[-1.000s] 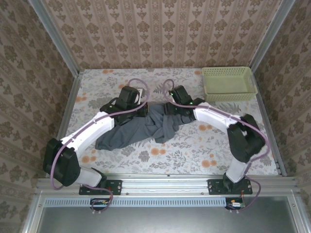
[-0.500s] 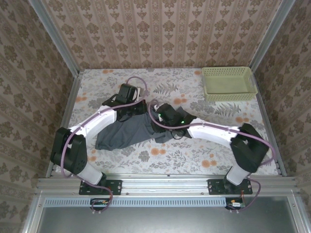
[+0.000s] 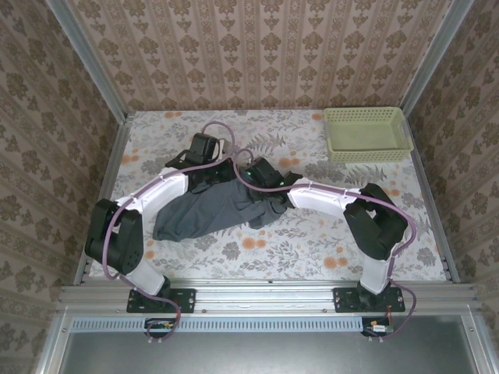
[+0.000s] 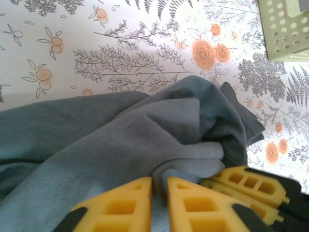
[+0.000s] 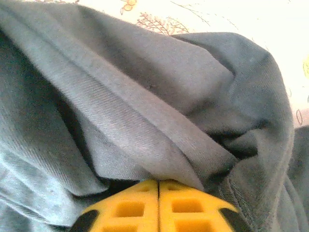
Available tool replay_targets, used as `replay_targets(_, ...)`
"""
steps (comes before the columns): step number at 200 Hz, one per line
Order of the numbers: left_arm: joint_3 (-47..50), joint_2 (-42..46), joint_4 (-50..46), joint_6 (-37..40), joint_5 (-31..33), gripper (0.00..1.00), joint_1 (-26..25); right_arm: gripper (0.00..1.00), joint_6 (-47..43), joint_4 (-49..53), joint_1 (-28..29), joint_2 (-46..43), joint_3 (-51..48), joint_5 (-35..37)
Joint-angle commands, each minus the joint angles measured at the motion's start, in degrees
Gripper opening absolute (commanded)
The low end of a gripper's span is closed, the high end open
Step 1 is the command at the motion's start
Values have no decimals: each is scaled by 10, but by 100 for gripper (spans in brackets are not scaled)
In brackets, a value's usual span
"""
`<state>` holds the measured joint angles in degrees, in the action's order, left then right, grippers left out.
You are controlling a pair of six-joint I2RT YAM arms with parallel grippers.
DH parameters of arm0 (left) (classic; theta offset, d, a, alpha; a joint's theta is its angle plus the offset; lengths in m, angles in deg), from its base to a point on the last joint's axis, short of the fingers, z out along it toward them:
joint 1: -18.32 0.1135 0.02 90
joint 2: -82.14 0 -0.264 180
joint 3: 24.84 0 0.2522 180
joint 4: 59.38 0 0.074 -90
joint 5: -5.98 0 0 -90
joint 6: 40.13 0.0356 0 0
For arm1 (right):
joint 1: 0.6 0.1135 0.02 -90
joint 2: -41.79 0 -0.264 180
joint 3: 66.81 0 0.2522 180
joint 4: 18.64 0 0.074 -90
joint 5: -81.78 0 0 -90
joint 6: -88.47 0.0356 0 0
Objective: Fold the inside-out t-shirt
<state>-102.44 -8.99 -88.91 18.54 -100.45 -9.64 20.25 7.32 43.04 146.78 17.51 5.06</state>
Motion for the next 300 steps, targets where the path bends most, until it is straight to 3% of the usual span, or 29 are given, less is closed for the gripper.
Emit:
replay_targets(1, -5, 1, -19, 4, 20, 22, 4, 0, 6, 16, -1, -30, 7, -6)
replay_targets(31, 25, 57, -49, 13, 70, 38, -14, 0, 22, 6, -1, -75, -15, -44)
replay_targets(54, 81, 136, -49, 19, 130, 44, -63, 0, 45, -6, -3, -112, -37, -76)
replay_targets(78, 138, 186, -13, 10, 137, 51, -112, 0, 72, -29, -3, -135, -64, -113)
replay_targets(129, 160, 126, 40, -6, 105, 53, -122, 0, 101, -70, -2, -165, -90, -155)
replay_targets(148, 154, 95, 54, -9, 107, 50, -120, 0, 107, -76, -1, -175, -96, -156)
replay_targets(189, 148, 72, 96, -12, 100, 32, -114, 0, 117, -82, 0, -184, -115, -149)
replay_targets(237, 151, 82, 78, -3, 111, 0, -111, 0, 131, -57, -10, -198, -134, -92)
replay_targets(279, 183, 160, 52, 15, 123, 0, -116, 0, 131, -54, -51, -184, -135, -126)
replay_targets(300, 209, 219, 58, 38, 126, 0, -130, 4, 115, 17, -70, -149, -88, -131)
